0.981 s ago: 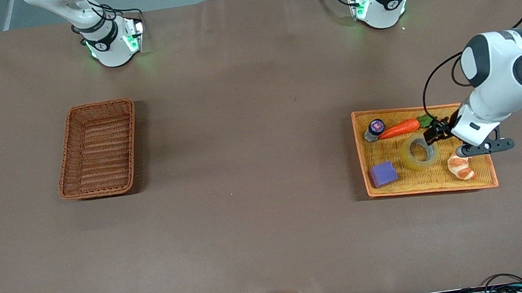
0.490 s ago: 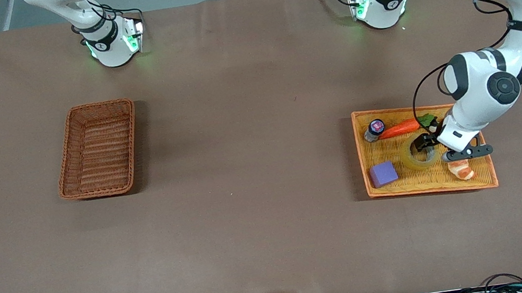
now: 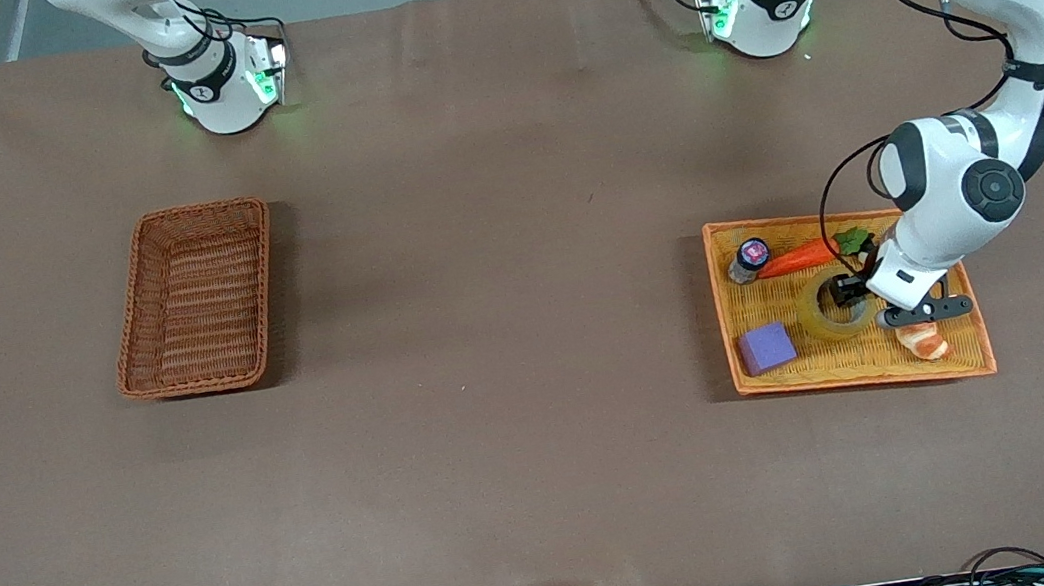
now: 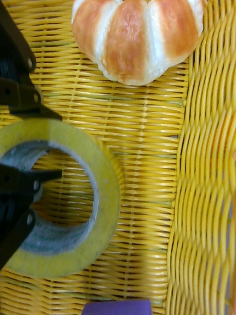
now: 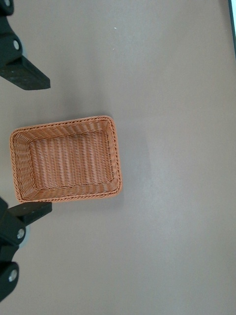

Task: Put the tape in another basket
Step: 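Close the left gripper on the rim of the yellow tape roll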

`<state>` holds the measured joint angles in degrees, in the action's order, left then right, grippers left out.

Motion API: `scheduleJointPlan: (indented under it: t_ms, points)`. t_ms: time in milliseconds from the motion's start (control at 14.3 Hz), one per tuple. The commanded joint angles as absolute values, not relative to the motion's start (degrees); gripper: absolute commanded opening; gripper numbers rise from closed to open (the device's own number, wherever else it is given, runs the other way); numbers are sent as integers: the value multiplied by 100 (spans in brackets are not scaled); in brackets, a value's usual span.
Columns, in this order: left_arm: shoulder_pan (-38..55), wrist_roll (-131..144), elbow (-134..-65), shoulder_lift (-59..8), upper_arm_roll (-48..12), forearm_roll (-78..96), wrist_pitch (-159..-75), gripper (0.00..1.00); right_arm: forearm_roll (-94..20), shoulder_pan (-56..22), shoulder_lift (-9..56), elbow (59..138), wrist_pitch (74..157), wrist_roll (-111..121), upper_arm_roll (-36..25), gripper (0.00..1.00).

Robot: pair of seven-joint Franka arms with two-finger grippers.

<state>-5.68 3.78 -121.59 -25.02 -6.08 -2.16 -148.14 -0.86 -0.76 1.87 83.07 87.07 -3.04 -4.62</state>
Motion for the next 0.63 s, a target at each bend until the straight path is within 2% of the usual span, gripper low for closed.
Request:
scheduleJointPlan:
  t_ms: [0,210,420,561]
  points:
    - [-571,316,-12147,-2488,-615,-299,-14906,3,-185,-53,202,8271,8692,-246,-466,100]
    - [-554,325,-12059,-2111,-624,-299,-14557,0,-185,-53,202,8271,8692,-255,-466,100]
    - [-475,421,-11236,-1680,-781,-299,-13005,0,-185,-53,202,8271,8692,-255,-466,100]
    - [-475,727,-10463,-1679,-1193,-290,-11993,0,-185,-61,211,8271,8692,-246,-475,100]
